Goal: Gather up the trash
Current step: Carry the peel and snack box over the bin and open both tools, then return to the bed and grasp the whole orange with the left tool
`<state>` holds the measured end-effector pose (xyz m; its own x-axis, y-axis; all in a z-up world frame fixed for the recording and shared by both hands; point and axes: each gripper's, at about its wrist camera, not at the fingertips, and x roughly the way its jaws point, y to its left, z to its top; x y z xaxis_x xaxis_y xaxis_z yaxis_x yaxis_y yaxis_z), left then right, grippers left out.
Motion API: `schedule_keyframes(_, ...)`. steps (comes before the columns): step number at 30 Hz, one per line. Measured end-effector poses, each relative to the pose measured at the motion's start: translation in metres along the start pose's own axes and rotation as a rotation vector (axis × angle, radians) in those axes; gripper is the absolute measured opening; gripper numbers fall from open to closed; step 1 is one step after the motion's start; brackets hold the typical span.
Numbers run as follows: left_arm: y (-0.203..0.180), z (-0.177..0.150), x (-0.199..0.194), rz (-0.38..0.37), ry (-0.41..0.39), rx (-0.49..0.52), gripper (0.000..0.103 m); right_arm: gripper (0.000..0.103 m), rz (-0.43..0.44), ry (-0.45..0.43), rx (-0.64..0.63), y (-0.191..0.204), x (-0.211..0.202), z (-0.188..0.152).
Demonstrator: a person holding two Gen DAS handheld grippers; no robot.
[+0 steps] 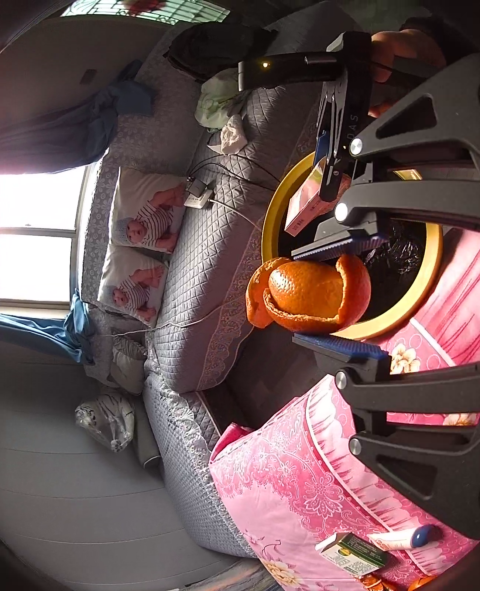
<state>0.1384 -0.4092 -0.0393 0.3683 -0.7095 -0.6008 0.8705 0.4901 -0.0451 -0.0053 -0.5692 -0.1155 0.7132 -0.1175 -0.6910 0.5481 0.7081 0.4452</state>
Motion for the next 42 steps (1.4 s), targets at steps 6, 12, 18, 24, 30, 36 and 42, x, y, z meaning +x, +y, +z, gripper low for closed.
schedule_keyframes(6,-0.01,0.0,0.035,-0.02,0.046,-0.01,0.037,0.064,-0.002,-0.05,0.061,-0.017,-0.017,0.001)
schedule_keyframes(12,-0.026,-0.014,0.066,-0.058,0.1,-0.003,0.046,0.07,0.008,-0.166,0.135,-0.04,-0.064,0.001)
schedule_keyframes(18,-0.021,-0.02,0.045,-0.016,0.02,-0.018,0.091,0.077,0.008,-0.231,0.106,-0.043,-0.096,-0.003)
schedule_keyframes(24,0.022,-0.009,-0.008,0.091,-0.119,-0.098,0.092,0.077,0.072,-0.208,0.06,-0.02,-0.09,-0.008)
schedule_keyframes(30,0.097,-0.024,-0.094,0.245,-0.312,-0.138,0.094,0.077,0.145,-0.151,-0.053,0.037,-0.075,-0.011)
schedule_keyframes(36,0.18,-0.072,-0.167,0.485,-0.353,-0.209,0.094,0.079,0.195,-0.094,-0.183,0.103,-0.055,-0.018)
schedule_keyframes(42,0.266,-0.132,-0.204,0.647,-0.216,-0.319,0.094,0.08,0.236,-0.048,-0.282,0.162,-0.035,-0.023)
